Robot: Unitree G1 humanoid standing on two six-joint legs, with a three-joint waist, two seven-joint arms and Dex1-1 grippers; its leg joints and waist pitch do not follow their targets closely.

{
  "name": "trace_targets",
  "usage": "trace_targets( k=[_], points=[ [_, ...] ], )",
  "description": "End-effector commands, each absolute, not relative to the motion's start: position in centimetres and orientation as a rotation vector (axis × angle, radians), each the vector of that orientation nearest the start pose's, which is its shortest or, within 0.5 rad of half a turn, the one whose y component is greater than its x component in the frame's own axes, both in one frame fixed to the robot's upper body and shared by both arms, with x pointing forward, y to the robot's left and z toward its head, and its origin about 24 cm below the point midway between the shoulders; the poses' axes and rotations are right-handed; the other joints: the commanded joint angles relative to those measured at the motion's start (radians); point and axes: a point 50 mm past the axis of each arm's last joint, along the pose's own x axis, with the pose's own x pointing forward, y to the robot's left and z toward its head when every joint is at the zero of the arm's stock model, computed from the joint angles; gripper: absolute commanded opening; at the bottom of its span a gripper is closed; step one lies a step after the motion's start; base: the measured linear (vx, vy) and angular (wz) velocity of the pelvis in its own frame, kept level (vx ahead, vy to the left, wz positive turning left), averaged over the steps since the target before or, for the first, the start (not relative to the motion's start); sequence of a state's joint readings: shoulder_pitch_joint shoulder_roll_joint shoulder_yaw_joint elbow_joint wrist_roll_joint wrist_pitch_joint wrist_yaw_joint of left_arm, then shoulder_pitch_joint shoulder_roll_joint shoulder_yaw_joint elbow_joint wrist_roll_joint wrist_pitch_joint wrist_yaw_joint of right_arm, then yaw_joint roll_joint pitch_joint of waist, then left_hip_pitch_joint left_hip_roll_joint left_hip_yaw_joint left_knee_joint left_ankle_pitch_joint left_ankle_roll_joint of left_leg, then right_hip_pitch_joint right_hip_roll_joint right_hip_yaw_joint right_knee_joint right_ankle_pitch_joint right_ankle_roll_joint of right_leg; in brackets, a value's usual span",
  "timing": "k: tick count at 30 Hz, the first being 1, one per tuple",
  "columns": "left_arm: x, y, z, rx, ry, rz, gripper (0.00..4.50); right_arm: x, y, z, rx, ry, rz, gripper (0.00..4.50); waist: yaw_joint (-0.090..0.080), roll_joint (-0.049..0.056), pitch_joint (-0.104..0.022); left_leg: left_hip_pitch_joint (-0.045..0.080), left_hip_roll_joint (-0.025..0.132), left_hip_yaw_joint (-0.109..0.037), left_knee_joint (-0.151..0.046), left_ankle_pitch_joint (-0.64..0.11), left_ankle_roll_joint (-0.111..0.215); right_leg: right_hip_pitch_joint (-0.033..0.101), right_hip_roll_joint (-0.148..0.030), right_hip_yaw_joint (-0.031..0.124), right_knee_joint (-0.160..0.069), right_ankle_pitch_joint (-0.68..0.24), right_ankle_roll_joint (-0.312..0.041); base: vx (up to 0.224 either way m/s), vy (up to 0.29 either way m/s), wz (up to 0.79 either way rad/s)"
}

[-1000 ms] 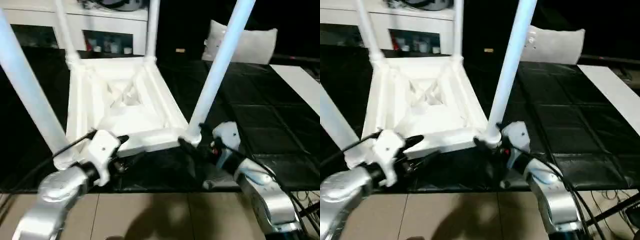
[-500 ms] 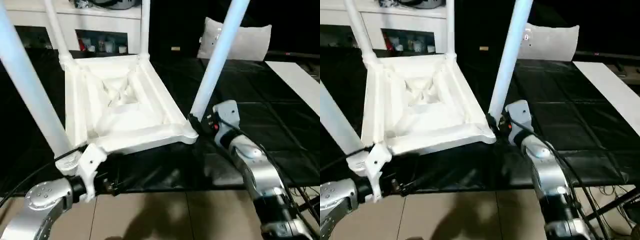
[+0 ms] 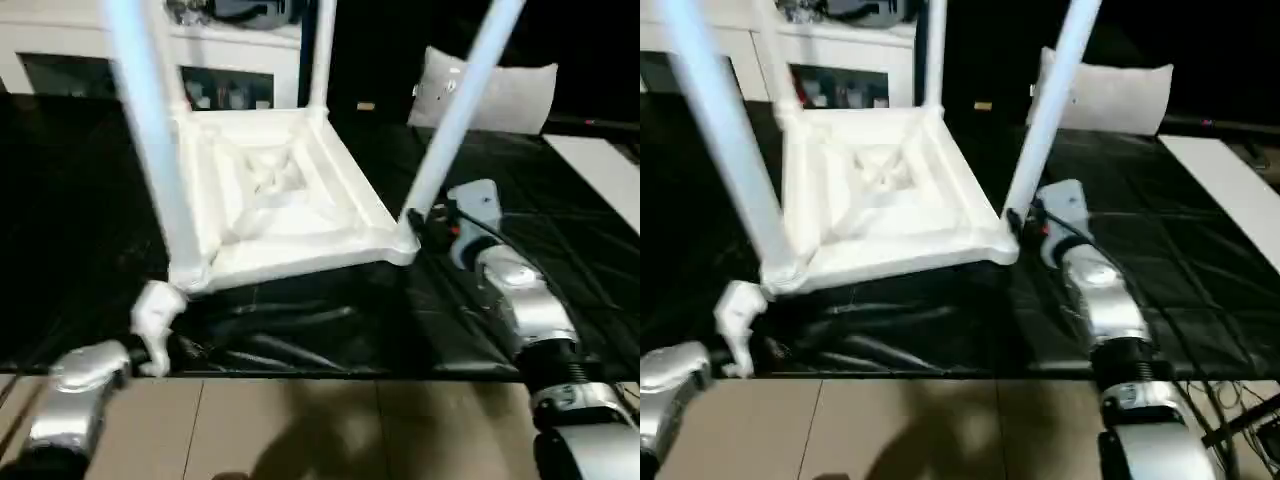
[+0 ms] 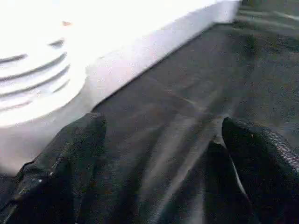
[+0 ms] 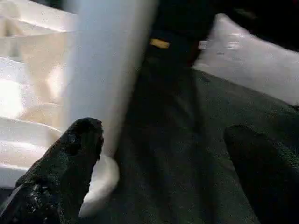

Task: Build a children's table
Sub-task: Rotate table base

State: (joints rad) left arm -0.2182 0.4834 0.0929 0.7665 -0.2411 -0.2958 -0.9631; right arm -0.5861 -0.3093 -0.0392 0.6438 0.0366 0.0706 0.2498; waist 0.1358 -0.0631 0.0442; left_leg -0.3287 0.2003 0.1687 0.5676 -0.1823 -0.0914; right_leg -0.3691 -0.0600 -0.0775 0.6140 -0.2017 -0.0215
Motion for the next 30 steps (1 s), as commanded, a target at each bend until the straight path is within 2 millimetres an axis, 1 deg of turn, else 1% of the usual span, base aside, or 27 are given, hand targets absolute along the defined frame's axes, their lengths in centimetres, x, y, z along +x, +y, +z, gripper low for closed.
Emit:
trace_targets(
  k=[1, 2, 3, 4, 6, 7, 8, 9, 10, 11, 12, 14, 15, 16, 17, 18, 19, 20, 21, 23, 24, 25, 26, 27, 28, 29, 30],
  points=[
    [23.2, 26.7, -3.3, 0.044, 0.41, -0.675, 4.46, 35.6, -20.2, 7.5, -0.228, 0.14, 0.19, 4.5, -0.004, -0.007, -0.033, 0.006, 0.023, -0.017, -0.073, -0.328, -0.027, 0.012, -0.102, 0.052, -0.128, -0.652, 0.021, 0.0, 0.0, 0.0],
    [23.5, 26.6, -3.3, 0.029, 0.397, -0.693, 4.46, 35.4, -20.2, 7.5, -0.242, 0.134, 0.206, 4.5, -0.007, -0.006, -0.034, 0.003, 0.024, -0.018, -0.073, -0.33, -0.028, 0.013, -0.103, 0.052, -0.125, -0.648, 0.02, 0.0, 0.0, 0.0],
    [23.8, 26.4, -3.2, 0.02, 0.386, -0.715, 4.46, 35.2, -20.2, 7.6, -0.247, 0.127, 0.212, 4.5, -0.01, -0.001, -0.033, 0.007, 0.024, -0.018, -0.075, -0.348, -0.025, 0.009, -0.101, 0.05, -0.131, -0.655, 0.017, 0.0, 0.0, 0.0],
    [23.8, 26.4, -3.2, 0.02, 0.386, -0.715, 4.46, 35.2, -20.2, 7.6, -0.247, 0.127, 0.212, 4.5, -0.011, -0.004, -0.034, 0.013, 0.026, -0.019, -0.074, -0.36, -0.023, 0.006, -0.103, 0.052, -0.129, -0.65, 0.009, 0.0, 0.0, 0.0],
    [24.1, 26.5, -2.9, 0.009, 0.354, -0.72, 4.46, 34.6, -20.6, 7.8, -0.238, 0.124, 0.217, 4.5, -0.014, -0.006, -0.034, 0.014, 0.028, -0.021, -0.075, -0.374, -0.018, 0.004, -0.105, 0.054, -0.124, -0.644, -0.006, 0.0, 0.0, 0.0],
    [24.5, 26.5, -2.5, -0.007, 0.327, -0.719, 4.46, 34.2, -20.8, 7.9, -0.233, 0.126, 0.22, 4.5, -0.012, -0.007, -0.032, 0.015, 0.026, -0.019, -0.075, -0.368, -0.007, 0.003, -0.101, 0.056, -0.128, -0.646, -0.003, 0.0, 0.0, 0.0],
    [24.6, 26.5, -2.4, -0.012, 0.319, -0.718, 4.46, 34.0, -20.8, 7.9, -0.232, 0.127, 0.221, 4.5, -0.009, -0.008, -0.034, 0.019, 0.027, -0.018, -0.074, -0.368, -0.004, 0.0, -0.102, 0.059, -0.127, -0.636, -0.007, 0.0, 0.0, 0.0],
    [25.7, 26.1, -2.0, -0.024, 0.292, -0.712, 4.46, 33.3, -20.9, 7.7, -0.229, 0.136, 0.226, 4.5, -0.006, -0.009, -0.034, 0.016, 0.03, -0.019, -0.078, -0.363, -0.002, 0.003, -0.1, 0.059, -0.121, -0.606, -0.021, 0.0, 0.0, 0.0],
    [25.9, 25.9, -1.8, -0.026, 0.288, -0.715, 4.46, 33.1, -20.9, 7.6, -0.228, 0.14, 0.228, 4.5, -0.002, -0.009, -0.033, 0.018, 0.029, -0.018, -0.077, -0.363, 0.001, 0.0, -0.099, 0.06, -0.121, -0.602, -0.02, 0.0, 0.0, 0.0],
    [26.1, 25.8, -1.7, -0.023, 0.286, -0.723, 4.46, 32.8, -20.8, 7.5, -0.227, 0.144, 0.231, 4.5, 0.002, -0.008, -0.034, 0.017, 0.028, -0.018, -0.077, -0.36, 0.002, 0.0, -0.101, 0.061, -0.119, -0.598, -0.02, 0.0, 0.0, 0.0],
    [26.2, 25.8, -1.7, -0.021, 0.285, -0.731, 4.46, 32.5, -20.7, 7.4, -0.226, 0.145, 0.234, 4.5, 0.007, -0.006, -0.037, 0.012, 0.034, -0.022, -0.082, -0.353, -0.004, 0.006, -0.107, 0.062, -0.115, -0.582, -0.025, 0.0, 0.0, 0.0],
    [26.5, 25.7, -1.8, 0.011, 0.318, -0.728, 4.46, 32.1, -20.5, 7.2, -0.22, 0.151, 0.24, 4.5, 0.008, -0.006, -0.036, 0.015, 0.034, -0.021, -0.082, -0.36, -0.006, 0.002, -0.106, 0.062, -0.116, -0.576, -0.026, 0.0, 0.0, 0.0],
    [27.3, 25.1, -0.9, 0.094, 0.314, -0.733, 4.46, 31.4, -20.2, 7.1, -0.212, 0.158, 0.25, 4.5, 0.011, -0.008, -0.035, 0.018, 0.033, -0.02, -0.081, -0.368, -0.004, 0.0, -0.104, 0.064, -0.116, -0.573, -0.023, 0.0, 0.0, 0.0],
    [27.4, 22.5, 3.6, 0.176, 0.191, -0.79, 4.46, 30.8, -19.8, 7.0, -0.201, 0.166, 0.264, 4.5, 0.015, 0.001, -0.047, 0.014, 0.07, -0.033, -0.084, -0.386, -0.037, 0.018, -0.126, 0.07, -0.082, -0.482, -0.058, 0.0, 0.0, 0.0],
    [27.0, 21.3, 5.6, 0.193, 0.138, -0.808, 4.46, 30.5, -19.5, 7.0, -0.196, 0.168, 0.27, 4.5, 0.013, 0.004, -0.041, -0.002, 0.073, -0.038, -0.098, -0.366, -0.029, 0.022, -0.125, 0.069, -0.076, -0.426, -0.087, 0.0, 0.0, 0.0],
    [26.7, 20.6, 6.9, 0.2, 0.106, -0.818, 4.46, 30.4, -19.4, 6.9, -0.193, 0.17, 0.274, 4.5, 0.002, 0.003, -0.043, -0.009, 0.066, -0.029, -0.093, -0.34, -0.017, 0.02, -0.102, 0.062, -0.074, -0.352, -0.116, 0.0, 0.0, 0.0],
    [27.1, 19.8, 8.0, 0.195, 0.085, -0.83, 4.46, 30.1, -19.1, 6.9, -0.19, 0.172, 0.278, 4.5, 0.005, 0.011, -0.047, 0.005, 0.046, -0.009, -0.072, -0.309, -0.01, 0.003, -0.088, 0.065, -0.082, -0.282, -0.145, 0.051, -0.004, 0.02],
    [27.4, 19.0, 8.9, 0.204, 0.066, -0.845, 4.46, 29.9, -19.0, 6.8, -0.185, 0.173, 0.281, 4.5, 0.004, 0.017, -0.05, 0.0, 0.043, -0.007, -0.069, -0.28, -0.015, 0.007, -0.082, 0.066, -0.071, -0.224, -0.156, 0.0, 0.0, 0.0],
    [27.6, 18.5, 9.5, 0.211, 0.053, -0.859, 4.46, 29.8, -18.8, 6.8, -0.183, 0.174, 0.282, 4.5, 0.009, 0.011, -0.051, -0.01, 0.036, -0.004, -0.066, -0.214, -0.009, 0.017, -0.077, 0.064, -0.065, -0.145, -0.158, 0.0, 0.0, 0.0],
    [27.9, 17.4, 10.0, 0.224, 0.033, -0.88, 4.46, 29.5, -18.6, 6.7, -0.18, 0.176, 0.282, 4.5, 0.006, 0.003, -0.048, -0.017, 0.031, -0.005, -0.065, -0.166, -0.007, 0.025, -0.074, 0.063, -0.06, -0.112, -0.142, 0.0, 0.0, 0.0],
    [28.1, 16.6, 10.2, 0.241, 0.028, -0.891, 4.46, 29.4, -18.5, 6.6, -0.179, 0.179, 0.281, 4.5, 0.003, 0.015, -0.048, -0.016, 0.031, -0.005, -0.065, -0.175, -0.013, 0.024, -0.073, 0.062, -0.066, -0.126, -0.13, 0.0, 0.0, 0.0],
    [28.2, 15.4, 10.5, 0.255, 0.026, -0.899, 4.46, 29.2, -18.5, 6.6, -0.177, 0.181, 0.282, 4.5, 0.003, 0.017, -0.051, -0.015, 0.029, -0.005, -0.062, -0.168, -0.017, 0.027, -0.073, 0.064, -0.063, -0.121, -0.121, 0.0, 0.0, 0.0],
    [28.2, 15.4, 10.5, 0.255, 0.026, -0.899, 4.46, 29.2, -18.5, 6.6, -0.177, 0.181, 0.282, 4.5, -0.001, 0.014, -0.052, -0.018, 0.031, -0.005, -0.061, -0.157, -0.018, 0.029, -0.073, 0.064, -0.062, -0.106, -0.118, 0.0, 0.0, 0.0],
    [27.4, 13.5, 11.2, 0.263, 0.054, -0.889, 4.46, 28.9, -18.5, 6.5, -0.173, 0.188, 0.28, 4.5, -0.002, 0.018, -0.054, -0.02, 0.029, -0.005, -0.059, -0.142, -0.017, 0.03, -0.073, 0.064, -0.059, -0.088, -0.118, 0.0, 0.0, 0.0],
    [27.3, 13.3, 11.3, 0.261, 0.057, -0.891, 4.46, 28.8, -18.5, 6.5, -0.173, 0.189, 0.28, 4.5, -0.003, 0.017, -0.06, -0.018, 0.034, -0.006, -0.055, -0.118, -0.018, 0.033, -0.074, 0.065, -0.049, -0.025, -0.129, 0.0, 0.0, 0.0],
    [26.4, 12.8, 11.6, 0.247, 0.08, -0.895, 4.46, 28.5, -18.5, 6.5, -0.169, 0.196, 0.28, 4.5, -0.005, 0.013, -0.059, -0.019, 0.032, -0.005, -0.053, -0.107, -0.013, 0.032, -0.072, 0.065, -0.047, 0.002, -0.136, 0.0, 0.0, 0.0],
    [26.0, 12.9, 11.6, 0.241, 0.093, -0.89, 4.46, 28.4, -18.5, 6.4, -0.167, 0.2, 0.285, 4.5, -0.008, 0.012, -0.059, -0.027, 0.028, -0.005, -0.052, -0.083, -0.003, 0.037, -0.069, 0.064, -0.044, 0.045, -0.147, 0.0, 0.0, 0.0]
  ],
)
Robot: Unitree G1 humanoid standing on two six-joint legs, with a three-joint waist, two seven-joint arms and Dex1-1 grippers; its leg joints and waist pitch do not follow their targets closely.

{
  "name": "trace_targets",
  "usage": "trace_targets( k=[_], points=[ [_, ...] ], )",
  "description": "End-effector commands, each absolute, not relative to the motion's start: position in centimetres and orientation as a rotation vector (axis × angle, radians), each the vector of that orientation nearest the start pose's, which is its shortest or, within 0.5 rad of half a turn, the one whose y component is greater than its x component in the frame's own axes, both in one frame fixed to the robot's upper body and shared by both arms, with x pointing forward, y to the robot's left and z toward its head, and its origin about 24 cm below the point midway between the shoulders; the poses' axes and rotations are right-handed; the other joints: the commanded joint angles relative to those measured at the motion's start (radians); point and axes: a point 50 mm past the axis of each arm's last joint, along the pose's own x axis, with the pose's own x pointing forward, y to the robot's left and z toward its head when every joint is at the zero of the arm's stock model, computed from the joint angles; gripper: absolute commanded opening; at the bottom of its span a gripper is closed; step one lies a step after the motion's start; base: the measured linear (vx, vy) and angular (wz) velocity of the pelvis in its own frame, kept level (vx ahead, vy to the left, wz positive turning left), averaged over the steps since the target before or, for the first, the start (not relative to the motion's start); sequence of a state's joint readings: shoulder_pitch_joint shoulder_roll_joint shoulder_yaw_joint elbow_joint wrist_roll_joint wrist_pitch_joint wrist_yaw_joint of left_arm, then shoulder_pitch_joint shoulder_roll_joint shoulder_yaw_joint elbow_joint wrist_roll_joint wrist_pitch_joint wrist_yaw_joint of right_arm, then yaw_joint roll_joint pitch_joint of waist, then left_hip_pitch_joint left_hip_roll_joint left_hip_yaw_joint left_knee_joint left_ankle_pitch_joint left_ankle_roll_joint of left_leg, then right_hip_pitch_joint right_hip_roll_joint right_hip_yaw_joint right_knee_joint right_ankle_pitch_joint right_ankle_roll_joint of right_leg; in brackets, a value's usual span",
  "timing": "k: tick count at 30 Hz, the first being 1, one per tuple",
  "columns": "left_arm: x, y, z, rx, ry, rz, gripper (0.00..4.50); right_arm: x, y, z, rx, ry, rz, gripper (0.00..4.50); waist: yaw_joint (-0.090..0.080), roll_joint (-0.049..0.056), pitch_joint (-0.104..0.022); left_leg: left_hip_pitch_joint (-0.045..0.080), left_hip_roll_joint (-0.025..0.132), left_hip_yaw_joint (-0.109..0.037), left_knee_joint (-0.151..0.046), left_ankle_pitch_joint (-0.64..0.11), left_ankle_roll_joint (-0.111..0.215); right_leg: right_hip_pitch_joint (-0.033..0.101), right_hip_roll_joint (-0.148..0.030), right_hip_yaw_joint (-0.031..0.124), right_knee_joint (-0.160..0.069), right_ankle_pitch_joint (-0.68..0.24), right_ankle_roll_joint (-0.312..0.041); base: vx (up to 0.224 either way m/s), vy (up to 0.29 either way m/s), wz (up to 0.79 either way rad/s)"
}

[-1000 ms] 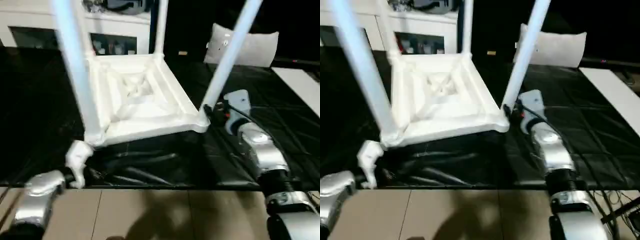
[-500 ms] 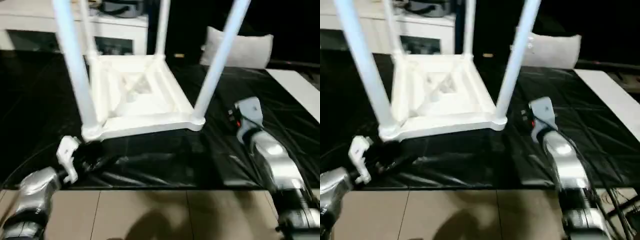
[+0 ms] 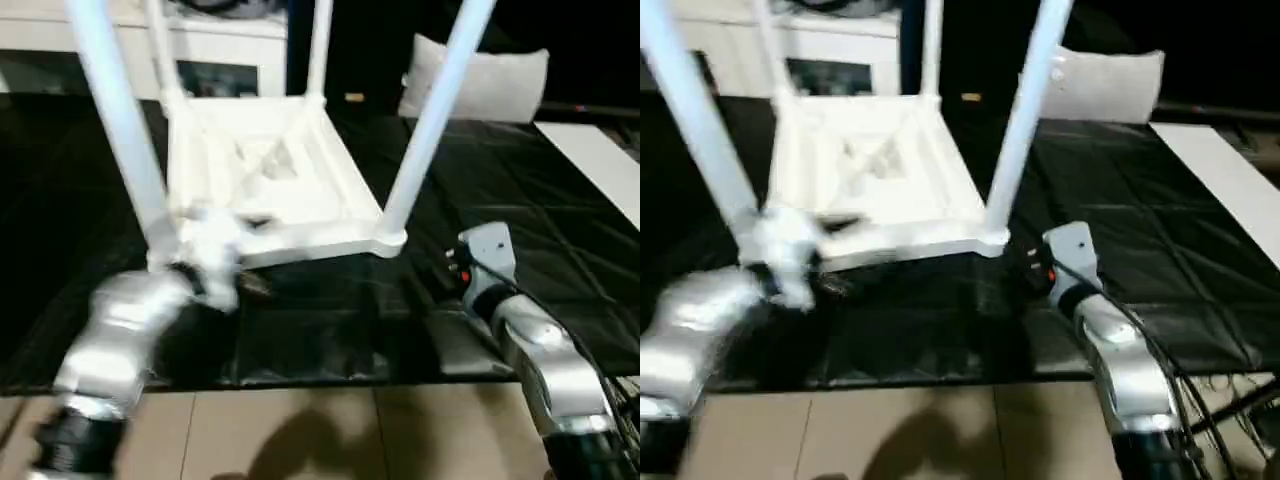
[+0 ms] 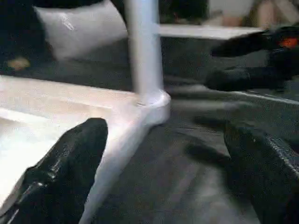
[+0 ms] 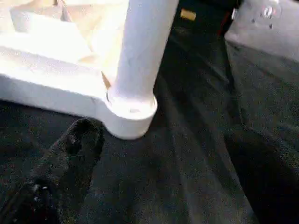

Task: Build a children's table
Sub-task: Rotate table base

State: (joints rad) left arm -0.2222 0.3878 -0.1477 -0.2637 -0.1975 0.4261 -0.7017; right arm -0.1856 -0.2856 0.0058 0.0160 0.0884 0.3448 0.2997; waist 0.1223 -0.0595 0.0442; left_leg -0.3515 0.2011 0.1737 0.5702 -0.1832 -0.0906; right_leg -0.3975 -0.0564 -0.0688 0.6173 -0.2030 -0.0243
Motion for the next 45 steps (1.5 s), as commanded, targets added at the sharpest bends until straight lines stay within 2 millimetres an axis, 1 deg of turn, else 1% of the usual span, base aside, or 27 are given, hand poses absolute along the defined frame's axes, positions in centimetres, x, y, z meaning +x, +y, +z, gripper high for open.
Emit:
trace_targets(
  k=[1, 2, 4, 5, 6, 8, 9, 10, 14, 15, 16, 19, 22, 23, 24, 26, 28, 30, 31, 32, 33, 35, 39, 40, 41, 44, 45],
  points=[
    [25.5, 13.0, 11.6, 0.239, 0.104, -0.881, 4.46, 28.3, -18.3, 6.3, -0.161, 0.204, 0.298, 4.5, 0.001, 0.005, -0.055, -0.005, 0.022, -0.007, -0.053, -0.092, 0.005, 0.063, -0.07, 0.055, -0.053, 0.025, -0.142, 0.0, 0.0, 0.0],
    [25.4, 13.0, 11.6, 0.237, 0.105, -0.879, 4.46, 28.2, -18.3, 6.3, -0.159, 0.203, 0.302, 4.5, -0.001, 0.007, -0.055, -0.005, 0.023, -0.007, -0.054, -0.102, 0.006, 0.064, -0.07, 0.055, -0.054, 0.006, -0.14, 0.0, 0.0, 0.0],
    [24.7, 13.5, 11.2, 0.216, 0.126, -0.854, 4.46, 28.0, -17.9, 6.3, -0.14, 0.201, 0.344, 4.5, -0.008, 0.008, -0.042, -0.005, 0.022, -0.006, -0.059, -0.184, 0.005, 0.056, -0.071, 0.053, -0.078, -0.187, -0.098, 0.0, 0.0, 0.0],
    [23.9, 14.4, 10.4, 0.191, 0.165, -0.81, 4.46, 27.8, -17.5, 6.3, -0.14, 0.199, 0.375, 4.5, -0.007, 0.004, -0.041, -0.001, 0.022, -0.004, -0.057, -0.206, 0.003, 0.051, -0.069, 0.053, -0.084, -0.239, -0.084, 0.0, 0.0, 0.0],
    [23.4, 15.0, 10.0, 0.172, 0.183, -0.78, 4.46, 27.8, -17.3, 6.3, -0.149, 0.199, 0.384, 4.5, -0.012, 0.001, -0.04, -0.005, 0.025, -0.008, -0.061, -0.222, 0.0, 0.051, -0.07, 0.052, -0.085, -0.291, -0.07, 0.0, 0.0, 0.0],
    [22.7, 15.8, 9.5, 0.143, 0.19, -0.741, 4.46, 27.7, -17.2, 6.1, -0.156, 0.203, 0.388, 4.5, -0.016, 0.004, -0.039, 0.0, 0.025, -0.008, -0.062, -0.241, -0.001, 0.042, -0.068, 0.053, -0.093, -0.344, -0.049, 0.0, 0.0, 0.0],
    [22.0, 16.7, 9.0, 0.128, 0.206, -0.672, 4.46, 27.7, -17.1, 6.0, -0.167, 0.212, 0.396, 4.5, -0.013, 0.005, -0.037, 0.007, 0.026, -0.008, -0.061, -0.264, -0.002, 0.034, -0.067, 0.054, -0.097, -0.372, -0.041, 0.0, 0.0, 0.0],
    [21.7, 17.1, 8.8, 0.125, 0.215, -0.636, 4.46, 27.6, -17.0, 5.9, -0.165, 0.215, 0.408, 4.5, -0.017, -0.002, -0.037, 0.001, 0.027, -0.01, -0.063, -0.263, -0.003, 0.039, -0.066, 0.053, -0.093, -0.351, -0.043, 0.0, 0.0, 0.0],
    [20.8, 18.3, 8.6, 0.113, 0.225, -0.513, 4.46, 27.5, -16.5, 6.1, -0.163, 0.215, 0.45, 4.5, -0.014, 0.001, -0.038, 0.005, 0.031, -0.013, -0.064, -0.291, -0.002, 0.035, -0.064, 0.054, -0.089, -0.32, -0.05, 0.0, 0.0, 0.0],
    [20.5, 19.1, 8.5, 0.117, 0.214, -0.436, 4.46, 27.5, -16.4, 6.1, -0.165, 0.214, 0.471, 4.5, -0.01, -0.007, -0.035, 0.005, 0.029, -0.011, -0.064, -0.296, 0.002, 0.032, -0.063, 0.054, -0.091, -0.331, -0.046, 0.0, 0.0, 0.0],
    [20.4, 20.3, 8.4, 0.125, 0.208, -0.332, 4.46, 27.4, -16.3, 6.1, -0.162, 0.216, 0.486, 4.5, -0.011, -0.006, -0.035, 0.003, 0.029, -0.012, -0.065, -0.301, 0.003, 0.033, -0.064, 0.055, -0.093, -0.337, -0.045, 0.0, 0.0, 0.0],
    [20.0, 22.6, 8.0, 0.133, 0.197, -0.172, 4.46, 27.4, -16.1, 6.1, -0.145, 0.227, 0.512, 4.5, -0.012, -0.018, -0.035, 0.001, 0.027, -0.012, -0.063, -0.3, 0.008, 0.034, -0.065, 0.054, -0.1, -0.368, -0.015, 0.0, 0.0, 0.0],
    [20.0, 23.2, 7.9, 0.129, 0.194, -0.142, 4.46, 27.4, -16.0, 6.0, -0.145, 0.236, 0.527, 4.5, -0.01, -0.018, -0.036, 0.004, 0.027, -0.014, -0.064, -0.304, 0.005, 0.031, -0.065, 0.054, -0.099, -0.373, -0.006, 0.0, 0.0, 0.0],
    [21.1, 23.5, 8.2, 0.118, 0.169, -0.134, 4.46, 27.3, -15.8, 5.8, -0.155, 0.253, 0.541, 4.5, -0.008, -0.012, -0.035, 0.008, 0.027, -0.015, -0.066, -0.311, 0.002, 0.026, -0.062, 0.054, -0.1, -0.353, -0.012, 0.0, 0.0, 0.0],
    [21.5, 23.5, 8.4, 0.115, 0.161, -0.135, 4.46, 27.3, -15.7, 5.7, -0.159, 0.259, 0.543, 4.5, -0.006, -0.015, -0.038, 0.014, 0.028, -0.014, -0.064, -0.314, 0.0, 0.024, -0.061, 0.054, -0.098, -0.327, -0.018, 0.0, 0.0, 0.0],
    [22.6, 23.5, 8.7, 0.133, 0.144, -0.149, 4.46, 27.4, -15.7, 5.4, -0.17, 0.271, 0.531, 4.5, -0.004, -0.007, -0.038, 0.01, 0.028, -0.017, -0.067, -0.305, -0.007, 0.029, -0.063, 0.055, -0.093, -0.296, -0.028, 0.0, 0.0, 0.0],
    [23.0, 23.6, 8.8, 0.141, 0.138, -0.153, 4.46, 27.4, -15.8, 5.4, -0.172, 0.275, 0.525, 4.5, -0.006, -0.013, -0.04, 0.007, 0.03, -0.019, -0.068, -0.301, -0.014, 0.036, -0.066, 0.054, -0.087, -0.267, -0.042, 0.0, 0.0, 0.0],
    [25.4, 24.7, 9.4, 0.174, 0.115, -0.096, 4.46, 27.6, -15.8, 5.1, -0.175, 0.281, 0.503, 4.5, -0.009, 0.004, -0.043, 0.012, 0.024, -0.016, -0.065, -0.295, -0.019, 0.033, -0.063, 0.054, -0.087, -0.233, -0.054, 0.0, 0.0, 0.0],
    [26.3, 25.2, 9.6, 0.193, 0.11, -0.07, 4.46, 27.7, -15.8, 5.0, -0.171, 0.28, 0.495, 4.5, -0.009, -0.001, -0.045, 0.01, 0.024, -0.017, -0.063, -0.28, -0.019, 0.04, -0.065, 0.054, -0.082, -0.208, -0.06, 0.0, 0.0, 0.0],
    [26.3, 25.2, 9.6, 0.193, 0.11, -0.07, 4.46, 27.7, -15.8, 5.0, -0.171, 0.28, 0.495, 4.5, -0.008, 0.005, -0.045, 0.007, 0.025, -0.02, -0.066, -0.272, -0.019, 0.043, -0.067, 0.054, -0.081, -0.198, -0.064, 0.0, 0.0, 0.0],
    [27.3, 25.7, 9.7, 0.202, 0.115, -0.035, 4.46, 27.7, -15.8, 5.0, -0.166, 0.279, 0.489, 4.5, -0.008, 0.001, -0.048, 0.009, 0.026, -0.019, -0.062, -0.254, -0.02, 0.044, -0.068, 0.054, -0.078, -0.174, -0.072, 0.0, 0.0, 0.0],
    [28.6, 26.3, 10.0, 0.21, 0.11, -0.004, 4.46, 27.8, -15.8, 5.1, -0.161, 0.279, 0.481, 4.5, -0.008, 0.02, -0.052, 0.009, 0.023, -0.021, -0.059, -0.222, -0.024, 0.049, -0.068, 0.053, -0.069, -0.104, -0.095, 0.0, 0.0, 0.0],
    [30.4, 24.9, 10.9, 0.128, 0.058, -0.132, 4.46, 28.0, -16.0, 4.8, -0.158, 0.29, 0.466, 4.5, -0.007, 0.01, -0.053, 0.009, 0.024, -0.016, -0.057, -0.203, -0.02, 0.051, -0.073, 0.054, -0.068, -0.095, -0.123, 0.0, 0.0, 0.0],
    [30.4, 24.9, 10.9, 0.128, 0.058, -0.132, 4.46, 28.0, -16.0, 4.8, -0.158, 0.29, 0.466, 4.5, -0.006, 0.013, -0.052, 0.009, 0.024, -0.016, -0.057, -0.201, -0.02, 0.05, -0.074, 0.054, -0.07, -0.101, -0.128, 0.0, 0.0, 0.0],
    [31.3, 23.7, 11.4, 0.094, 0.022, -0.245, 4.46, 28.3, -16.1, 4.5, -0.177, 0.302, 0.463, 4.5, -0.007, 0.006, -0.052, 0.008, 0.027, -0.015, -0.057, -0.207, -0.022, 0.051, -0.074, 0.054, -0.069, -0.102, -0.136, 0.0, 0.0, 0.0],
    [31.5, 22.3, 11.7, 0.08, 0.001, -0.38, 4.46, 28.6, -16.1, 4.3, -0.19, 0.31, 0.464, 4.5, -0.003, 0.009, -0.051, 0.009, 0.027, -0.014, -0.058, -0.209, -0.028, 0.049, -0.077, 0.054, -0.069, -0.126, -0.141, 0.0, 0.0, 0.0],
    [31.5, 21.7, 11.8, 0.075, -0.003, -0.435, 4.46, 28.8, -16.1, 4.2, -0.192, 0.314, 0.462, 4.5, -0.002, 0.005, -0.051, 0.009, 0.028, -0.015, -0.058, -0.2, -0.024, 0.05, -0.081, 0.054, -0.069, -0.124, -0.14, 0.0, 0.0, 0.0]
  ],
)
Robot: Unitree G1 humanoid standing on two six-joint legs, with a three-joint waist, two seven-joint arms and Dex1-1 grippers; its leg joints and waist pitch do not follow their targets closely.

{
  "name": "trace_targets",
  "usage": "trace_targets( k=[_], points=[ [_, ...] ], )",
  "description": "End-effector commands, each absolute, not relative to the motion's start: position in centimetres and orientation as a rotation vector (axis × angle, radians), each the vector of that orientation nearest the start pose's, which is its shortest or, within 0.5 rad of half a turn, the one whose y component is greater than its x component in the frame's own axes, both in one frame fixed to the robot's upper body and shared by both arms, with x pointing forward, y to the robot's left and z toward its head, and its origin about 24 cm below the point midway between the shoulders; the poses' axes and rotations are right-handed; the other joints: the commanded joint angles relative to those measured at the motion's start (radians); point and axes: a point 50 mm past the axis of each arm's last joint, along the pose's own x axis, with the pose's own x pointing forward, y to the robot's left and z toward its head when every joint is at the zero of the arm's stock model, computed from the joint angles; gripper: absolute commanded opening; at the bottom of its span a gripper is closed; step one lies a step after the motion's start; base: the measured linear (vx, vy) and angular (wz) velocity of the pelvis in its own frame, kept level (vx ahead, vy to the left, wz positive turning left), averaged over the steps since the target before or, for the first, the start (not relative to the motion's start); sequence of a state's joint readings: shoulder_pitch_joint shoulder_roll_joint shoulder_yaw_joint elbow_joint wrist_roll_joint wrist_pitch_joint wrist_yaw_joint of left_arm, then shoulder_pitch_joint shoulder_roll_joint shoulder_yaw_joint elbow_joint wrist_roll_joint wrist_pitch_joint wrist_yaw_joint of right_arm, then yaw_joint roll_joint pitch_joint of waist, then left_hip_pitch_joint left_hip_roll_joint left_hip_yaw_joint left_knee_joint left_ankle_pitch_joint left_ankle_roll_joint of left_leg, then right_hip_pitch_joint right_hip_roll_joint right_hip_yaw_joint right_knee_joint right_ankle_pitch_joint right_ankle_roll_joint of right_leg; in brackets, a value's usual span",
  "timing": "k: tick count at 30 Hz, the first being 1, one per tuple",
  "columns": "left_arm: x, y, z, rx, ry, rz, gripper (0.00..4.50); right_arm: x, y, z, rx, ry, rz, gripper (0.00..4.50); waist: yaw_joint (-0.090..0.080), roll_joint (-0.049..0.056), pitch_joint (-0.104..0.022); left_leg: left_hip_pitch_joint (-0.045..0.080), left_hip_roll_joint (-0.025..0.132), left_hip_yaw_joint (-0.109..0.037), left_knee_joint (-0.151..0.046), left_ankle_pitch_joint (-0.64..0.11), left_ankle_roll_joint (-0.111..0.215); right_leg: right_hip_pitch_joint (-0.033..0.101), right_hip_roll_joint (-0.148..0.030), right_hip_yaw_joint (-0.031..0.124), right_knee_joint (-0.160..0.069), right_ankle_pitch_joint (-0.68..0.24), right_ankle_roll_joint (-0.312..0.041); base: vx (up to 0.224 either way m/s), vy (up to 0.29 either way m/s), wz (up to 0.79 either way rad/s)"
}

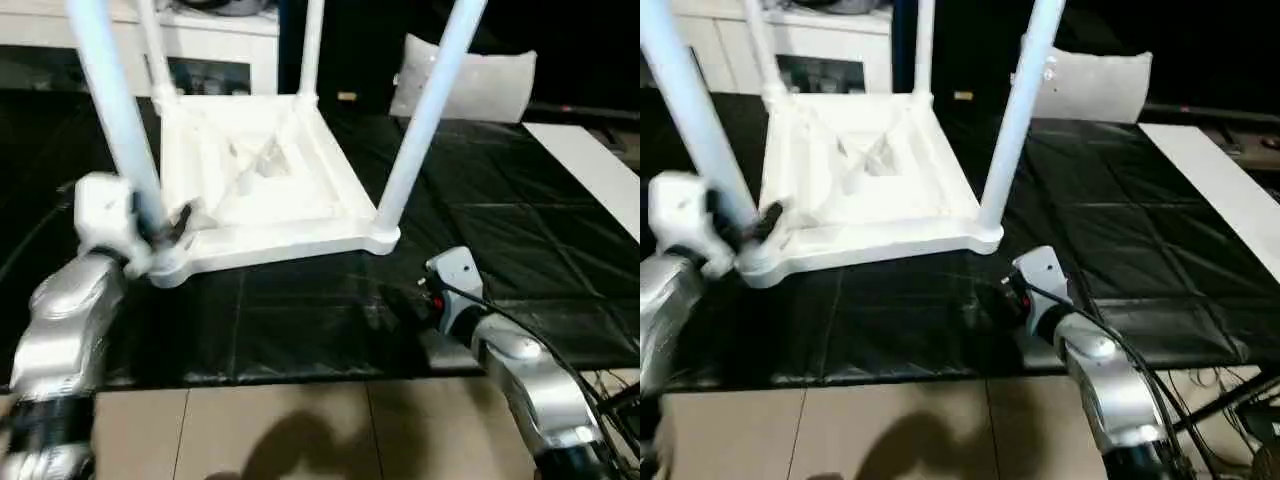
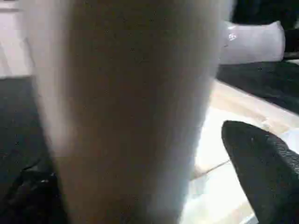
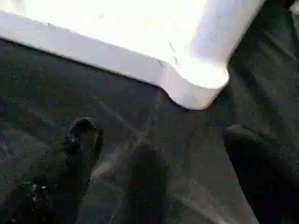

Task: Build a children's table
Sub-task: Rotate table base

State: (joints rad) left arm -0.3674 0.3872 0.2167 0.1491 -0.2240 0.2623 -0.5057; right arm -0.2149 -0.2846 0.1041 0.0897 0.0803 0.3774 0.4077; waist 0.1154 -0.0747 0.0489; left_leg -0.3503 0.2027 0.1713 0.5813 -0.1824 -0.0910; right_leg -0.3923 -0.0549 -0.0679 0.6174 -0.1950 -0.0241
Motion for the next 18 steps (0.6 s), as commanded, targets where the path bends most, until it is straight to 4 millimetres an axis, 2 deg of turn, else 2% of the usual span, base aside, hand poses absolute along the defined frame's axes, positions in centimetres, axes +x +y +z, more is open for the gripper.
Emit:
trace_targets(
  k=[1, 2, 3, 4, 5, 6, 9, 10, 11, 12, 13, 14, 15, 16, 18],
  points=[
    [30.9, 20.1, 11.8, 0.053, 0.003, -0.618, 4.46, 29.2, -16.3, 3.9, -0.206, 0.336, 0.462, 4.5, 0.004, 0.012, -0.056, 0.008, 0.027, -0.009, -0.069, -0.195, -0.023, 0.044, -0.081, 0.054, -0.069, -0.13, -0.144, 0.0, 0.0, 0.0],
    [30.9, 20.1, 11.8, 0.053, 0.003, -0.618, 4.46, 29.2, -16.3, 3.9, -0.206, 0.336, 0.462, 4.5, 0.007, 0.017, -0.058, 0.009, 0.026, -0.01, -0.068, -0.186, -0.025, 0.045, -0.084, 0.054, -0.064, -0.128, -0.148, 0.0, 0.0, 0.0],
    [30.3, 18.6, 11.7, 0.003, 0.029, -0.788, 4.46, 29.6, -16.6, 3.4, -0.222, 0.362, 0.458, 4.5, 0.008, 0.008, -0.057, 0.012, 0.028, -0.005, -0.067, -0.18, -0.025, 0.04, -0.084, 0.054, -0.065, -0.129, -0.154, 0.0, 0.0, 0.0],
    [29.8, 17.6, 11.6, -0.032, 0.053, -0.9, 4.46, 29.9, -16.8, 3.1, -0.235, 0.379, 0.454, 4.5, 0.013, 0.013, -0.056, 0.013, 0.028, -0.004, -0.068, -0.179, -0.026, 0.038, -0.081, 0.054, -0.063, -0.125, -0.161, 0.0, 0.0, 0.0],
    [29.8, 17.6, 11.6, -0.032, 0.053, -0.9, 4.46, 29.9, -16.8, 3.1, -0.235, 0.379, 0.454, 4.5, 0.014, 0.013, -0.056, 0.014, 0.028, -0.003, -0.067, -0.178, -0.029, 0.038, -0.083, 0.054, -0.06, -0.121, -0.165, 0.0, 0.0, 0.0],
    [29.5, 16.5, 11.4, -0.062, 0.09, -1.002, 4.46, 30.4, -17.1, 2.7, -0.245, 0.391, 0.448, 4.5, 0.021, 0.018, -0.056, 0.014, 0.029, -0.003, -0.068, -0.179, -0.033, 0.038, -0.082, 0.054, -0.06, -0.116, -0.164, 0.0, 0.0, 0.0],
    [29.2, 14.4, 10.7, -0.096, 0.141, -1.153, 4.46, 31.7, -17.6, 2.4, -0.27, 0.399, 0.439, 4.5, 0.018, 0.012, -0.055, 0.01, 0.025, -0.001, -0.067, -0.186, -0.039, 0.043, -0.083, 0.055, -0.06, -0.118, -0.164, 0.0, 0.0, 0.0],
    [29.2, 14.4, 10.7, -0.096, 0.141, -1.153, 4.46, 31.7, -17.6, 2.4, -0.27, 0.399, 0.439, 4.5, 0.018, 0.013, -0.057, 0.01, 0.024, -0.001, -0.067, -0.189, -0.041, 0.046, -0.083, 0.054, -0.063, -0.139, -0.159, 0.0, 0.0, 0.0],
    [29.4, 12.5, 10.9, -0.108, 0.12, -1.217, 4.46, 32.6, -18.2, 2.2, -0.302, 0.421, 0.419, 4.5, 0.018, 0.011, -0.057, 0.008, 0.023, 0.0, -0.064, -0.173, -0.039, 0.046, -0.082, 0.056, -0.06, -0.127, -0.159, 0.0, 0.0, 0.0],
    [29.6, 12.0, 10.9, -0.103, 0.109, -1.216, 4.46, 32.8, -18.4, 2.2, -0.31, 0.428, 0.412, 4.5, 0.018, 0.011, -0.057, 0.01, 0.024, 0.001, -0.064, -0.177, -0.038, 0.044, -0.083, 0.056, -0.063, -0.133, -0.163, 0.0, 0.0, 0.0],
    [30.3, 10.7, 11.1, -0.077, 0.071, -1.196, 4.46, 33.3, -19.0, 2.1, -0.331, 0.451, 0.385, 4.5, 0.017, 0.007, -0.056, 0.007, 0.023, 0.0, -0.063, -0.178, -0.037, 0.046, -0.081, 0.056, -0.063, -0.141, -0.159, 0.0, 0.0, 0.0],
    [30.3, 10.7, 11.1, -0.076, 0.07, -1.195, 4.46, 33.3, -19.0, 2.1, -0.332, 0.452, 0.384, 4.5, 0.018, 0.002, -0.055, 0.006, 0.023, 0.001, -0.062, -0.178, -0.036, 0.047, -0.08, 0.056, -0.066, -0.15, -0.153, 0.0, 0.0, 0.0],
    [30.7, 10.3, 11.2, -0.064, 0.057, -1.179, 4.46, 33.5, -19.2, 2.1, -0.336, 0.459, 0.374, 4.5, 0.019, 0.003, -0.057, 0.005, 0.023, 0.0, -0.061, -0.175, -0.033, 0.05, -0.083, 0.057, -0.065, -0.156, -0.148, 0.0, 0.0, 0.0],
    [31.1, 10.0, 11.2, -0.05, 0.051, -1.156, 4.46, 33.6, -19.4, 2.1, -0.342, 0.462, 0.366, 4.5, 0.019, -0.005, -0.058, 0.001, 0.023, -0.001, -0.06, -0.163, -0.031, 0.054, -0.083, 0.056, -0.064, -0.155, -0.136, 0.0, 0.0, 0.0],
    [31.6, 9.7, 11.3, -0.035, 0.042, -1.114, 4.46, 33.8, -19.6, 2.2, -0.352, 0.464, 0.352, 4.5, 0.018, -0.005, -0.06, 0.001, 0.022, -0.001, -0.057, -0.15, -0.023, 0.053, -0.081, 0.055, -0.063, -0.151, -0.124, 0.0, 0.0, 0.0]
  ],
)
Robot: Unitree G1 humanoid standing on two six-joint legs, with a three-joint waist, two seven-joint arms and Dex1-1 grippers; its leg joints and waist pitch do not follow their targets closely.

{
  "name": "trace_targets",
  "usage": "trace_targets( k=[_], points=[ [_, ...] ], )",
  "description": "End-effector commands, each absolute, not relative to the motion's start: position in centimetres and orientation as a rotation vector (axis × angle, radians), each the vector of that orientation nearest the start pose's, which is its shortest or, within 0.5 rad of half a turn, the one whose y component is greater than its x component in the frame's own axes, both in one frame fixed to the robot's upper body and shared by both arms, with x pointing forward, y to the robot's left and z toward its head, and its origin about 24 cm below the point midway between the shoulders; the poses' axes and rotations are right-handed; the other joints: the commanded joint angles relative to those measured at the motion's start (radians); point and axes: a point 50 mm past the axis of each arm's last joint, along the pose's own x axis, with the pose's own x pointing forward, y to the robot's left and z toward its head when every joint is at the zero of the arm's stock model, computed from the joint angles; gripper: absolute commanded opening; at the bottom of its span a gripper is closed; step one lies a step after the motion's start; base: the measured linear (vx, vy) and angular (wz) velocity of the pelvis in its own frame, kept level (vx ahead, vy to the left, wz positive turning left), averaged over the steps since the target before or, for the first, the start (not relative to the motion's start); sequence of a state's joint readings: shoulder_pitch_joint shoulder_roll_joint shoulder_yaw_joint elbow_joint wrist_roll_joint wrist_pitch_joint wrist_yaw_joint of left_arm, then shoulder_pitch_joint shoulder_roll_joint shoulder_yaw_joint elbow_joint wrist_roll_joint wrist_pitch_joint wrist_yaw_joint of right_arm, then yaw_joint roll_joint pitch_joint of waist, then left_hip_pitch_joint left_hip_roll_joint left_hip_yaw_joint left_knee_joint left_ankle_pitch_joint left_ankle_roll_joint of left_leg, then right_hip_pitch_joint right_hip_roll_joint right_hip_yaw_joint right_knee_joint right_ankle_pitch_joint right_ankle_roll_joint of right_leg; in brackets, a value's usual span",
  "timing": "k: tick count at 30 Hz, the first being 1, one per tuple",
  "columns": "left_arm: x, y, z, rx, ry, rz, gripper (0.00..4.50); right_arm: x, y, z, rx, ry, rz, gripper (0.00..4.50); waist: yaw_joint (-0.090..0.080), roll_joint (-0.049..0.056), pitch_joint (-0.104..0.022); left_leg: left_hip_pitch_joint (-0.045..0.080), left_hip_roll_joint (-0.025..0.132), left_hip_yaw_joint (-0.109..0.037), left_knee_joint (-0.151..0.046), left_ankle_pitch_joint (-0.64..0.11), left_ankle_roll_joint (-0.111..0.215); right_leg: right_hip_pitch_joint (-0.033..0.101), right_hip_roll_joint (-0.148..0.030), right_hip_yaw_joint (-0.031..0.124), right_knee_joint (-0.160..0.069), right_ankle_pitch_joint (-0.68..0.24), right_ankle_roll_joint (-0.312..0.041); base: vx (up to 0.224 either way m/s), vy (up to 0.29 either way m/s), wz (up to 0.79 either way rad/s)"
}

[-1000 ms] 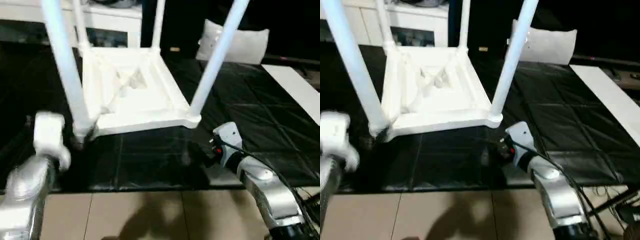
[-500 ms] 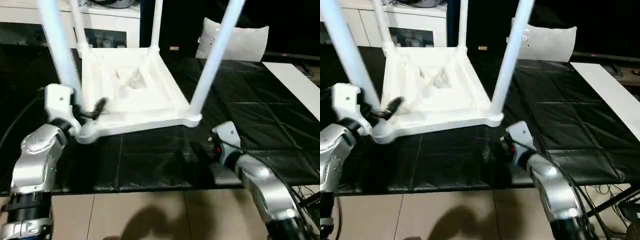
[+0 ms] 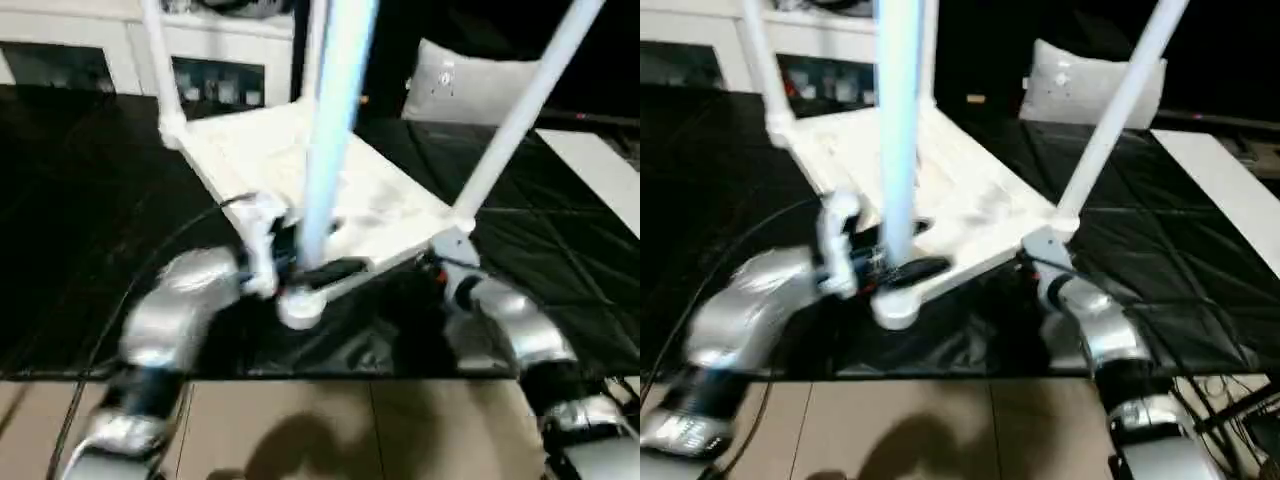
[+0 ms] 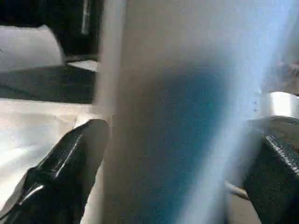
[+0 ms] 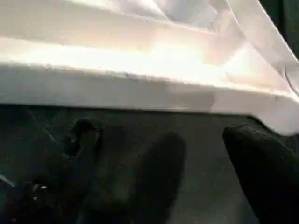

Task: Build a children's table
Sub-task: Rotate table base

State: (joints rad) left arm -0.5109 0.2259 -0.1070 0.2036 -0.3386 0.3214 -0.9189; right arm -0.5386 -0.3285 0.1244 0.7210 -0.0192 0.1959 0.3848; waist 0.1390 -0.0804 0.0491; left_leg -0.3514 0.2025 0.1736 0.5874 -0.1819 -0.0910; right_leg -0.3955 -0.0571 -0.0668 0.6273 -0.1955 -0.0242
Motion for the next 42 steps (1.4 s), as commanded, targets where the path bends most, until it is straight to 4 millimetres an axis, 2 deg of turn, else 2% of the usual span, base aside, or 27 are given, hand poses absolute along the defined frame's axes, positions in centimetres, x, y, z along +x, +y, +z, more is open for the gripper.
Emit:
trace_targets(
  k=[1, 4, 7, 8, 10, 13, 14, 16, 19, 22, 24, 27, 28, 30, 31, 34, 42],
  points=[
    [32.1, 9.1, 11.5, -0.031, 0.03, -1.09, 4.46, 33.9, -19.7, 2.4, -0.346, 0.464, 0.341, 4.5, -0.006, -0.001, -0.061, 0.001, 0.024, -0.003, -0.063, -0.136, -0.018, 0.057, -0.079, 0.054, -0.071, -0.128, -0.127, 0.0, 0.0, 0.0],
    [31.8, 7.8, 12.3, -0.063, 0.005, -1.144, 4.46, 34.2, -20.1, 2.4, -0.352, 0.457, 0.321, 4.5, -0.007, 0.003, -0.064, 0.002, 0.024, -0.003, -0.06, -0.125, -0.014, 0.055, -0.08, 0.052, -0.066, -0.105, -0.142, 0.0, 0.0, 0.0],
    [29.9, 6.7, 13.3, -0.125, -0.007, -1.332, 4.46, 34.6, -20.1, 2.2, -0.338, 0.449, 0.318, 4.5, -0.005, 0.002, -0.065, 0.001, 0.026, 0.0, -0.057, -0.119, -0.009, 0.052, -0.081, 0.052, -0.058, -0.072, -0.179, 0.0, 0.0, 0.0],
    [28.7, 6.4, 13.9, -0.161, -0.008, -1.436, 4.46, 34.8, -19.8, 2.2, -0.312, 0.438, 0.323, 4.5, -0.007, 0.004, -0.063, 0.001, 0.026, 0.002, -0.056, -0.123, -0.005, 0.049, -0.078, 0.052, -0.059, -0.071, -0.184, 0.0, 0.0, 0.0],
    [28.5, 6.3, 14.0, -0.169, -0.009, -1.455, 4.46, 34.9, -19.7, 2.2, -0.306, 0.436, 0.324, 4.5, -0.007, 0.003, -0.063, -0.001, 0.024, 0.002, -0.056, -0.123, -0.004, 0.052, -0.076, 0.052, -0.058, -0.07, -0.183, 0.0, 0.0, 0.0],
    [26.9, 5.3, 15.4, -0.257, -0.063, -1.554, 4.46, 35.0, -18.4, 2.3, -0.283, 0.411, 0.379, 4.5, -0.01, 0.004, -0.065, -0.002, 0.025, 0.002, -0.054, -0.11, -0.002, 0.054, -0.073, 0.052, -0.051, -0.025, -0.191, 0.0, 0.0, 0.0],
    [26.9, 5.3, 15.4, -0.257, -0.063, -1.554, 4.46, 35.0, -18.4, 2.3, -0.283, 0.411, 0.379, 4.5, -0.016, 0.001, -0.064, -0.007, 0.024, 0.001, -0.056, -0.105, -0.001, 0.058, -0.072, 0.05, -0.051, -0.02, -0.193, 0.0, 0.0, 0.0],
    [26.8, 4.8, 15.6, -0.265, -0.073, -1.556, 4.46, 35.0, -18.0, 2.3, -0.279, 0.404, 0.395, 4.5, -0.027, -0.001, -0.063, -0.008, 0.023, 0.0, -0.056, -0.112, 0.0, 0.059, -0.073, 0.05, -0.055, -0.035, -0.189, 0.0, 0.0, 0.0],
    [26.9, 2.7, 16.0, -0.25, -0.088, -1.537, 4.46, 35.2, -16.2, 2.2, -0.263, 0.379, 0.455, 4.5, -0.039, -0.003, -0.061, -0.007, 0.025, 0.001, -0.056, -0.135, 0.003, 0.056, -0.075, 0.051, -0.063, -0.09, -0.178, 0.0, 0.0, 0.0],
    [27.1, 2.3, 15.9, -0.236, -0.078, -1.508, 4.46, 35.3, -15.8, 2.1, -0.262, 0.375, 0.467, 4.5, -0.048, -0.006, -0.06, -0.009, 0.025, -0.001, -0.056, -0.147, 0.005, 0.058, -0.076, 0.05, -0.068, -0.136, -0.164, 0.0, 0.0, 0.0],
    [27.6, 1.6, 15.3, -0.178, -0.053, -1.454, 4.46, 35.3, -14.9, 2.0, -0.256, 0.373, 0.488, 4.5, -0.052, -0.004, -0.059, -0.008, 0.026, -0.001, -0.055, -0.148, 0.01, 0.055, -0.074, 0.051, -0.07, -0.138, -0.16, 0.0, 0.0, 0.0],
    [27.4, 0.9, 15.2, -0.167, -0.05, -1.449, 4.46, 35.2, -14.1, 1.8, -0.244, 0.376, 0.51, 4.5, -0.055, -0.005, -0.059, -0.009, 0.026, -0.002, -0.055, -0.146, 0.012, 0.056, -0.075, 0.05, -0.07, -0.148, -0.157, 0.0, 0.0, 0.0],
    [27.2, 0.7, 15.3, -0.176, -0.058, -1.451, 4.46, 35.1, -13.7, 1.8, -0.232, 0.37, 0.534, 4.5, -0.055, -0.001, -0.059, -0.007, 0.027, -0.002, -0.055, -0.147, 0.011, 0.054, -0.076, 0.05, -0.069, -0.144, -0.163, 0.0, 0.0, 0.0],
    [27.0, 0.4, 15.7, -0.205, -0.073, -1.46, 4.46, 34.8, -12.7, 1.7, -0.196, 0.358, 0.597, 4.5, -0.056, 0.0, -0.06, -0.008, 0.027, -0.001, -0.054, -0.142, 0.013, 0.055, -0.074, 0.051, -0.065, -0.112, -0.177, 0.0, 0.0, 0.0],
    [26.9, 0.0, 15.7, -0.209, -0.074, -1.457, 4.46, 34.7, -12.2, 1.5, -0.202, 0.359, 0.609, 4.5, -0.058, -0.003, -0.06, -0.008, 0.028, -0.001, -0.054, -0.14, 0.017, 0.055, -0.073, 0.05, -0.065, -0.095, -0.185, 0.0, 0.0, 0.0],
    [27.0, -0.3, 15.5, -0.189, -0.069, -1.437, 4.46, 34.7, -12.1, 1.4, -0.21, 0.36, 0.604, 4.5, -0.06, -0.004, -0.06, -0.008, 0.028, -0.001, -0.054, -0.145, 0.021, 0.055, -0.074, 0.05, -0.065, -0.101, -0.192, 0.0, 0.0, 0.0],
    [27.9, -0.6, 15.0, -0.177, -0.034, -1.339, 4.46, 34.8, -12.1, 1.4, -0.186, 0.345, 0.585, 4.5, -0.068, -0.001, -0.059, -0.007, 0.028, -0.003, -0.054, -0.169, 0.023, 0.053, -0.075, 0.049, -0.072, -0.144, -0.183, 0.0, 0.0, 0.0]
  ],
)
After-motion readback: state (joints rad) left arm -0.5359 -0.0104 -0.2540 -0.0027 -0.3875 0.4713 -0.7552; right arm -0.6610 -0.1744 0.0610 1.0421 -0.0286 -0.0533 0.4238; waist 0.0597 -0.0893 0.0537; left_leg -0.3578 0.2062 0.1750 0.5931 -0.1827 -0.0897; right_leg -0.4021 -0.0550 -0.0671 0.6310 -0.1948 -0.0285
